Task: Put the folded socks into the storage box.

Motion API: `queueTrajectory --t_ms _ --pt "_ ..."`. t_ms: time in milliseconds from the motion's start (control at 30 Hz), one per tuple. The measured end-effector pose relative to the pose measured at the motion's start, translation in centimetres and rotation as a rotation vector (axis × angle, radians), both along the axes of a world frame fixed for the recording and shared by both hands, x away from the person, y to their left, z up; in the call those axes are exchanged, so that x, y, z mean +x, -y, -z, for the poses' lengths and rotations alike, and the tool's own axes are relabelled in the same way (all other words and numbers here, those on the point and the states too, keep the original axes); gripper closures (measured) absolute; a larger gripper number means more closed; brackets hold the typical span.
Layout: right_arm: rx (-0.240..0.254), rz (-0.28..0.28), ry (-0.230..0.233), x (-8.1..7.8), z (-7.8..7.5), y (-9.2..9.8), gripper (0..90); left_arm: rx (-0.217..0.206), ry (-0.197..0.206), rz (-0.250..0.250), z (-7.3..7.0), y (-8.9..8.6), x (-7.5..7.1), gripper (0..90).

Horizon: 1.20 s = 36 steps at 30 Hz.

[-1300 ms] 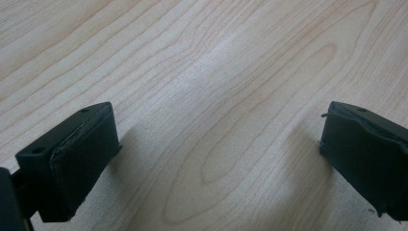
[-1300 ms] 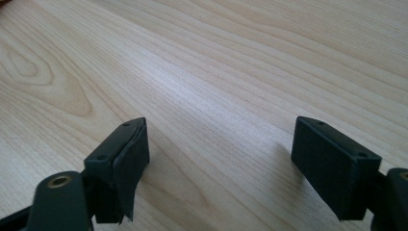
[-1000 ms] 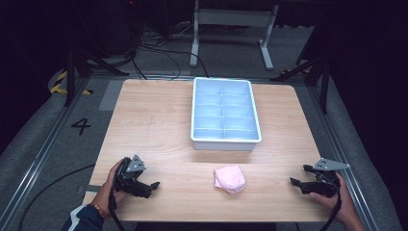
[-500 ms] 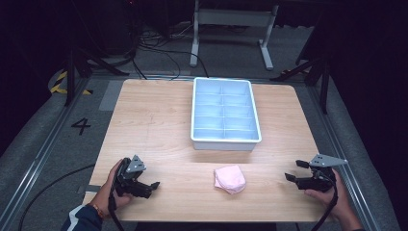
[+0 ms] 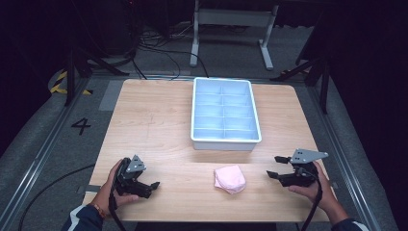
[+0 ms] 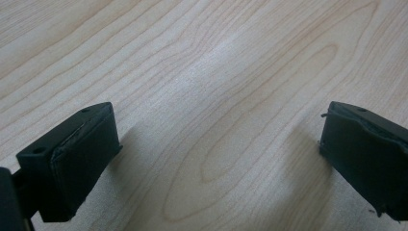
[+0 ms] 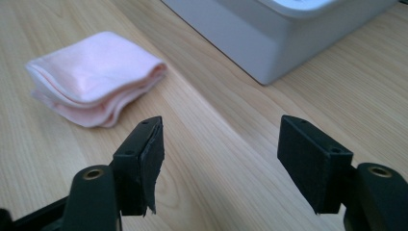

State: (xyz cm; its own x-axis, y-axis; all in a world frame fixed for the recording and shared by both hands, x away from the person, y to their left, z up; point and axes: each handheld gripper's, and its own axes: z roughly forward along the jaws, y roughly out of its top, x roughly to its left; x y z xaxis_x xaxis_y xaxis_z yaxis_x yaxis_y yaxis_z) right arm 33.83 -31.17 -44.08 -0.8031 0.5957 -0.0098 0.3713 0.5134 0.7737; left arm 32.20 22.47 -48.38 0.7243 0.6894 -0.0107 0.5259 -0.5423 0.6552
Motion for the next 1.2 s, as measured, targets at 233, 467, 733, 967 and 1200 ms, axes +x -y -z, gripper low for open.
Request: queueTrajectory --t_ms 233,467,733,967,1200 --pt "-0.026 -0.107 -0.006 0.1 -0.2 -3.8 33.2 0.001 -0.001 0.002 0.0 0.0 0.0 0.4" --pt "-0.037 -0.181 -0.021 0.4 0.2 -7.3 33.5 0.0 -0.002 0.001 0.0 0.0 0.0 0.4" --pt "-0.063 -0.236 -0.028 0.5 0.7 -10.5 33.9 0.001 0.0 0.003 0.0 0.0 0.0 0.4" --pt "-0.103 -0.245 -0.072 0.7 2.3 -11.6 29.3 0.001 0.0 0.003 0.0 0.0 0.0 0.4" --pt "-0.113 -0.192 -0.091 1.0 3.0 -11.5 15.4 0.0 -0.002 0.002 0.0 0.0 0.0 0.4"
